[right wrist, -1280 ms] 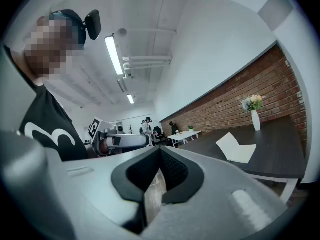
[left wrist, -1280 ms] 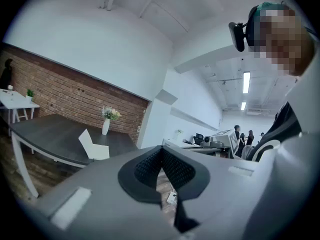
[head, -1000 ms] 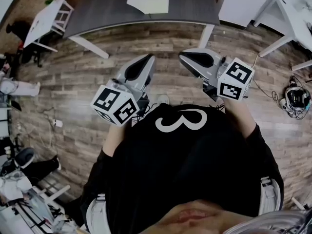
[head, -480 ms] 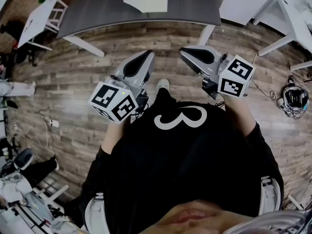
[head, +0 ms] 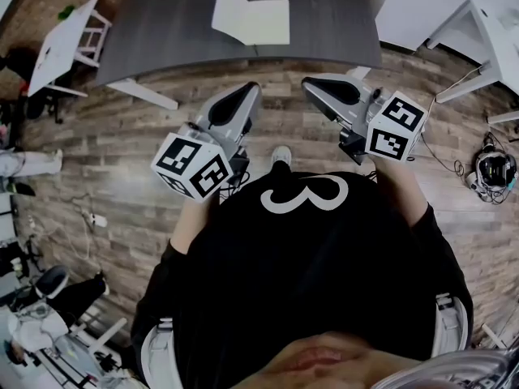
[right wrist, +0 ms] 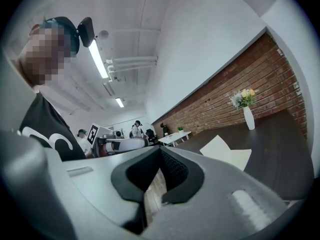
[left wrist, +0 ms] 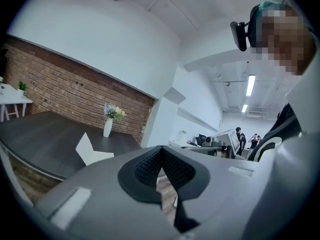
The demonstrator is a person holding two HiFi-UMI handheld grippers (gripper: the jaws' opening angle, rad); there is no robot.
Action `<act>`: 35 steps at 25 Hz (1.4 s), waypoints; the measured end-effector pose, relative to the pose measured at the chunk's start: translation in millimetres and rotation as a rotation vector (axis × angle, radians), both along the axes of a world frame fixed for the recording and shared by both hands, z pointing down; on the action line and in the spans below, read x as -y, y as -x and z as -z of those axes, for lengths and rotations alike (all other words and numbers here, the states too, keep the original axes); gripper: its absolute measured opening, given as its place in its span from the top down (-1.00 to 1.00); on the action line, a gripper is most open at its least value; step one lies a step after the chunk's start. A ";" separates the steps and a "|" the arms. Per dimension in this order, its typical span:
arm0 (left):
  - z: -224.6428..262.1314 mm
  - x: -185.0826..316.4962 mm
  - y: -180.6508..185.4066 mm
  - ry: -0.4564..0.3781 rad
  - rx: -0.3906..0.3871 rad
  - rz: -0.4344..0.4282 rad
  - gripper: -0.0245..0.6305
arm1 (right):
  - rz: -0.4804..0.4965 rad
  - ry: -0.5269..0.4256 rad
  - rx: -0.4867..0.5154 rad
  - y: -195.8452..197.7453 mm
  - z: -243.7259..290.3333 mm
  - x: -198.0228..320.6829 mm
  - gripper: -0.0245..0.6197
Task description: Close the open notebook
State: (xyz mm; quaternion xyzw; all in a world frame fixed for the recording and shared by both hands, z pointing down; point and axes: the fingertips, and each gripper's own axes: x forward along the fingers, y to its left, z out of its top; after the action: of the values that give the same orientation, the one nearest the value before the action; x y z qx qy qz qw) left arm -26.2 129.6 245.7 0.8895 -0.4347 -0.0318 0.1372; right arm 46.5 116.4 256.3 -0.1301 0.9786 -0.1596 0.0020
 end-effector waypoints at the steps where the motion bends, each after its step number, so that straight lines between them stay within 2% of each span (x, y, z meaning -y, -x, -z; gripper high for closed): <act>1: -0.2 11.9 5.6 0.007 0.002 -0.003 0.88 | -0.007 0.006 -0.001 4.4 -0.4 11.6 0.92; 9: -5.2 104.4 53.0 0.040 0.005 -0.021 0.88 | -0.066 0.055 -0.006 39.9 -9.2 104.1 0.92; 15: -13.2 159.3 83.3 0.056 -0.006 -0.041 0.88 | -0.123 0.065 -0.009 60.3 -16.8 154.4 0.92; 22: -26.2 204.3 112.2 0.043 0.034 -0.008 0.88 | -0.178 0.075 -0.020 66.6 -30.1 179.6 0.92; 35: -45.8 252.4 132.6 0.057 0.050 0.079 0.88 | -0.215 0.137 -0.045 51.1 -55.3 222.0 0.92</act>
State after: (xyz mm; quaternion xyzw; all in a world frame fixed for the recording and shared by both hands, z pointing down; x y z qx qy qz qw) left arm -158.8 -122.8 291.5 0.8678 -0.4736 -0.0023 0.1503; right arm -4.6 -105.6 311.6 -0.2374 0.9457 -0.2218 -0.0116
